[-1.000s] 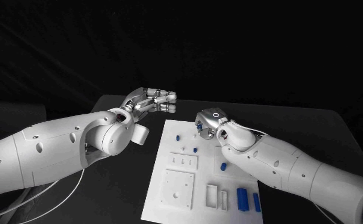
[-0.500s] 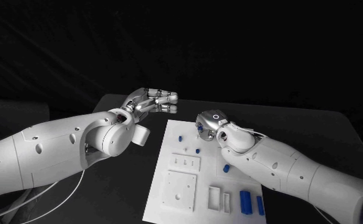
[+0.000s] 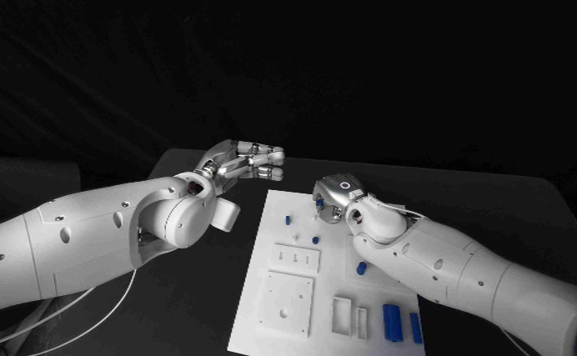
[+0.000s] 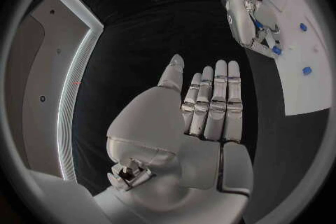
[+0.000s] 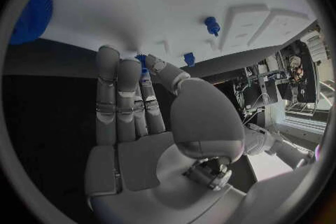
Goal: Assemble the parts on the task board
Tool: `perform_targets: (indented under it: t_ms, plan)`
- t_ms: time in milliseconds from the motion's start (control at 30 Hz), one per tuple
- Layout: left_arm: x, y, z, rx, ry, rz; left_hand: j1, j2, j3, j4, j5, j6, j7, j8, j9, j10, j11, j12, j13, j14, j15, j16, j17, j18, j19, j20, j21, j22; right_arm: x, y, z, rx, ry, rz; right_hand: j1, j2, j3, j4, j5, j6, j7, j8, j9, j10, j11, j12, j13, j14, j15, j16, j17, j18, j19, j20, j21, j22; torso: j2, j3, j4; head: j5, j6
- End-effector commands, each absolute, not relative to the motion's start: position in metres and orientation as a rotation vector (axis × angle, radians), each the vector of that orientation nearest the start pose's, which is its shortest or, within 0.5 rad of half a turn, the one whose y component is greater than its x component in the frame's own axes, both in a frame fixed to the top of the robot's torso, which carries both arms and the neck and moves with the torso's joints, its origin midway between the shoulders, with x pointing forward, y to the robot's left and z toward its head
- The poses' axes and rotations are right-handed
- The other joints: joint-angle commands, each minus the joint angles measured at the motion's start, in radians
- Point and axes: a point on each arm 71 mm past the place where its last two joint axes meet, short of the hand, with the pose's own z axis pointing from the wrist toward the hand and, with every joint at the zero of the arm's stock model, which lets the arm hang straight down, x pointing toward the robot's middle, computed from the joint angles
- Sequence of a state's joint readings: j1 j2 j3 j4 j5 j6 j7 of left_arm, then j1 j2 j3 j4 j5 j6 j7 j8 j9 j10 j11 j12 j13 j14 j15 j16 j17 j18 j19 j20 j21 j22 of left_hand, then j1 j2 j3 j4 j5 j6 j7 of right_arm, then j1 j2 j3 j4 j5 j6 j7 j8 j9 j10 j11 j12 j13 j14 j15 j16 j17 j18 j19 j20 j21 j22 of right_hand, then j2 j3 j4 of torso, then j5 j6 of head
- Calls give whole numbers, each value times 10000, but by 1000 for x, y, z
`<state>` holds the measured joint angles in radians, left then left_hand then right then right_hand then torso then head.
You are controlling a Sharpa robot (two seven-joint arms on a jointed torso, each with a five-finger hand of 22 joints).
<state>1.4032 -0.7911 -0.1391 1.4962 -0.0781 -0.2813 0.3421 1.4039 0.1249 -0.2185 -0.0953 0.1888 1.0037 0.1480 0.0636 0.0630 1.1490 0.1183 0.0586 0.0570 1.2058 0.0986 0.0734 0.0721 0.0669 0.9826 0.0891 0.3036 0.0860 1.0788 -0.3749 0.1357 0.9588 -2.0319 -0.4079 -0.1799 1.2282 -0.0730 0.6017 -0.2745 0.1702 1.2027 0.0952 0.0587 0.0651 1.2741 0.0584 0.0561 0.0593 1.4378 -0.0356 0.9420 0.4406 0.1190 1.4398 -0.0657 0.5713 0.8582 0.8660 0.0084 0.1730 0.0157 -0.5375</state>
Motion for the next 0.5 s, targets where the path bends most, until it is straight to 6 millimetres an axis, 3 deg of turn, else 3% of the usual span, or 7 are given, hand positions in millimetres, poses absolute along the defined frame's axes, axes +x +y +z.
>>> perform_targets:
  t_ms: [33, 500]
  plan:
    - [512, 185, -114, -8527, 14846, -15661, -76, -51, -21, -54, 9, -40, -1, 11, 16, -61, 28, 17, 17, -6, 37, 65, -2, -112, -77, -23, 37, -16, 560, -115, -215, -4059, 13864, 3023, 69, 21, 19, -4, 32, 66, 0, 43, 9, 205, -142, 21, 19, -5, -77, -14, 9, 102, 71, -13, -63, 26, 6, -3, 17, -16, 9]
    - [512, 184, -115, -8532, 14908, -15669, -76, -59, -17, -47, -16, -43, 1, 12, 16, -67, 30, 17, 17, -14, 41, 62, -3, -112, -82, -21, 39, -23, 562, -115, -219, -4159, 14193, 2869, 91, -25, -66, -11, -56, -143, 54, 36, -1, -9, -73, 17, 16, 1, -9, -79, -27, 92, 84, 49, -282, 200, 32, -23, 36, -12, 2]
